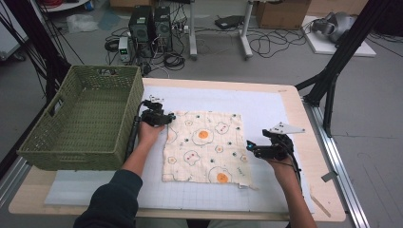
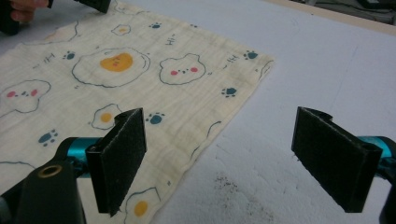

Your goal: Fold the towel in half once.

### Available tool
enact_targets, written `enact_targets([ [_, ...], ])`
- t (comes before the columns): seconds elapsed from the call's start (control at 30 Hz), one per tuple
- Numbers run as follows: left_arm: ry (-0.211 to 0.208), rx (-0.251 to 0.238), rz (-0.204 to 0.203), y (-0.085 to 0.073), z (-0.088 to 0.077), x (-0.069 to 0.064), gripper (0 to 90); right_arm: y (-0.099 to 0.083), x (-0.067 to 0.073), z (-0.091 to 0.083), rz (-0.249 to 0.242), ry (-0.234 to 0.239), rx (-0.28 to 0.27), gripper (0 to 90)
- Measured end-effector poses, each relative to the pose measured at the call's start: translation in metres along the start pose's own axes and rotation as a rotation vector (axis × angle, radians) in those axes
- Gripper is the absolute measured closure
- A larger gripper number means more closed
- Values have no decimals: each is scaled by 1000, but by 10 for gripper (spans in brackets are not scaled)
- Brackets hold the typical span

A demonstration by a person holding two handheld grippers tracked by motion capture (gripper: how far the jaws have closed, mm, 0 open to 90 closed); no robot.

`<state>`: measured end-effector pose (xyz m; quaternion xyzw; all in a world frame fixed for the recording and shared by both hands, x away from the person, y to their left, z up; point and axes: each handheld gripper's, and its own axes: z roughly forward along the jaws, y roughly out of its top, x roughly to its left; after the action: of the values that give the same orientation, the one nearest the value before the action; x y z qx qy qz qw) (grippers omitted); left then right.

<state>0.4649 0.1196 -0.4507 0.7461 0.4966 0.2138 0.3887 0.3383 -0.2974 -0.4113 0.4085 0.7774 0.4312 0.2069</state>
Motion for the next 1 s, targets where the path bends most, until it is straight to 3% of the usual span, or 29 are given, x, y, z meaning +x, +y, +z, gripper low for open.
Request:
enact_targets([
  [0.07,13,13,45,2,1,-5,530,3,-1,5,-5,0,10,192],
  [0.17,-9,19,74,2,1,-8,660,10,-6,13,5,-25,28,221],
  [0.27,-30,19,78,2,1,-11,806,17,-14,27,15,-58,54,250],
  [0.33,-35,21,61,2,1,-12,846,21,-19,39,39,-69,75,316],
  [0.47,-60,17,9,1,0,-8,857,29,-25,68,43,-67,119,362],
  [0.63,-67,21,13,1,-1,-7,858,40,-26,96,25,-97,176,421],
  [0.7,-72,24,12,1,-1,-7,858,41,-30,102,61,-106,183,475],
  [0.77,-79,23,4,1,-1,-7,858,42,-32,107,95,-85,182,514],
  [0.93,-90,26,7,0,-2,-5,860,43,-28,118,55,-105,229,590],
  [1.0,-96,26,2,0,-2,-5,864,42,-28,119,73,-111,219,661],
])
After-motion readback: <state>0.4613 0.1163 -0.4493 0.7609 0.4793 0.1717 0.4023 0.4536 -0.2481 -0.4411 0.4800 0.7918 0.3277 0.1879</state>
